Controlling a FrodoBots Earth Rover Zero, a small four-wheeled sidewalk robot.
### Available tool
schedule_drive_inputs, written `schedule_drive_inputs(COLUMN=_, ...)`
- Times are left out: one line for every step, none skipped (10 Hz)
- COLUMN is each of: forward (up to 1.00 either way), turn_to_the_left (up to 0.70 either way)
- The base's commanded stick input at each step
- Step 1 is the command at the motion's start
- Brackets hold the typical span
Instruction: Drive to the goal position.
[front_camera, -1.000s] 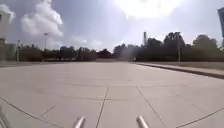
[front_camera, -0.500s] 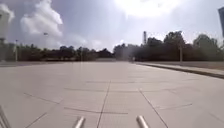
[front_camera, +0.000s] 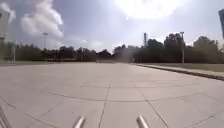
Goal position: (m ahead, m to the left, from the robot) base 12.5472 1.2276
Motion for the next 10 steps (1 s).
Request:
schedule_drive_inputs(forward=0.70, turn_to_the_left=0.05)
schedule_drive_inputs(forward=0.70, turn_to_the_left=0.05)
schedule_drive_inputs(forward=0.70, turn_to_the_left=0.05)
schedule_drive_inputs(forward=0.70, turn_to_the_left=0.05)
schedule_drive_inputs(forward=0.70, turn_to_the_left=0.05)
schedule_drive_inputs(forward=0.70, turn_to_the_left=0.05)
schedule_drive_inputs(forward=0.70, turn_to_the_left=0.05)
schedule_drive_inputs(forward=0.70, turn_to_the_left=0.05)
schedule_drive_inputs(forward=0.70, turn_to_the_left=0.05)
schedule_drive_inputs(forward=0.70, turn_to_the_left=0.05)
